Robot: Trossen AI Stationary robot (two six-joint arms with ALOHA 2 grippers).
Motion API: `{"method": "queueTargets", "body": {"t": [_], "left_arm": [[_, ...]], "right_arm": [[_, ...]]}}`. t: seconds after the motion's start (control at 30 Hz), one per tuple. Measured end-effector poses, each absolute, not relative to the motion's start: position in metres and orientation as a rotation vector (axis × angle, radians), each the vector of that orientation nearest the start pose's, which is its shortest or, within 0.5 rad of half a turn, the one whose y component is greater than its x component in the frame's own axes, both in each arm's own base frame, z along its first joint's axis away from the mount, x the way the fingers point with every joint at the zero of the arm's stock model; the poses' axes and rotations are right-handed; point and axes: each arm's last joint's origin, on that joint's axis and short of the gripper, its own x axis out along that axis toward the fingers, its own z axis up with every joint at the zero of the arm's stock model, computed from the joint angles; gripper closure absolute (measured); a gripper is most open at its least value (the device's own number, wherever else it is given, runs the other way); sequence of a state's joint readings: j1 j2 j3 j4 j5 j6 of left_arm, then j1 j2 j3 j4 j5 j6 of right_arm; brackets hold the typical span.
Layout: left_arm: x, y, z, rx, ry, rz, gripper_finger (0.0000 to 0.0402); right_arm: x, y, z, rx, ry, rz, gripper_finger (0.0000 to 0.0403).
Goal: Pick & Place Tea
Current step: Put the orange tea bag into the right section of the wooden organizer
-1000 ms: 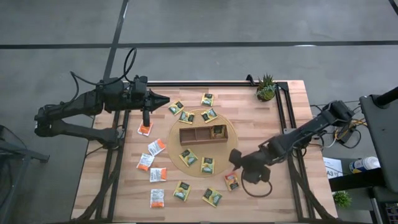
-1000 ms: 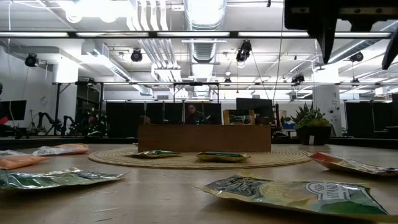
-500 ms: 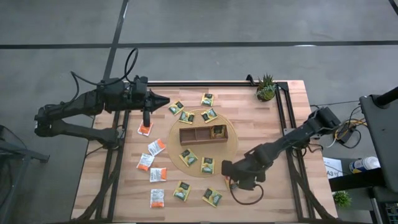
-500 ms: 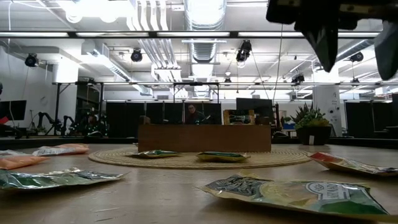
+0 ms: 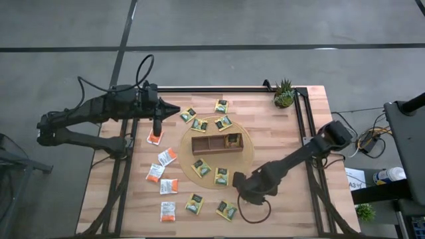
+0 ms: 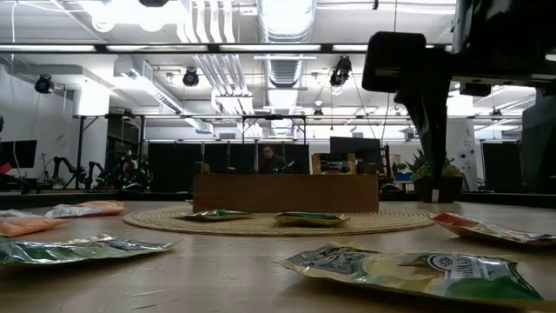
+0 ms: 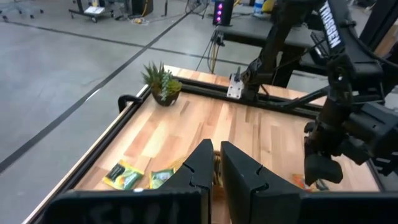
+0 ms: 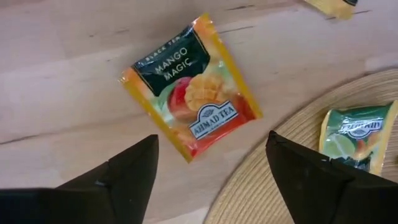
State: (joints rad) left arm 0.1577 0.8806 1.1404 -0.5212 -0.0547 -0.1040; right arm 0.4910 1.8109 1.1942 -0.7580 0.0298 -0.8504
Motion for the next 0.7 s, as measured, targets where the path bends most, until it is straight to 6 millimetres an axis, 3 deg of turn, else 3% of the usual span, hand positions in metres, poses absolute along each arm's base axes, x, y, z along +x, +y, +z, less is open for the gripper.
{"method": "queueTargets", "body": {"t": [0.43, 0.7], "left_arm": [[0.164, 0.028, 0.403, -0.116, 0.246, 0.224, 0.0376], [0.164, 0.028, 0.403, -0.116, 0.246, 0.224, 0.0376]], "right_arm": [[0.301, 0.169, 0.177, -0.980, 1.076, 1.047, 0.0120], [0.307, 0.172, 0.160, -0.974, 1.109, 1.047, 0.0120]]}}
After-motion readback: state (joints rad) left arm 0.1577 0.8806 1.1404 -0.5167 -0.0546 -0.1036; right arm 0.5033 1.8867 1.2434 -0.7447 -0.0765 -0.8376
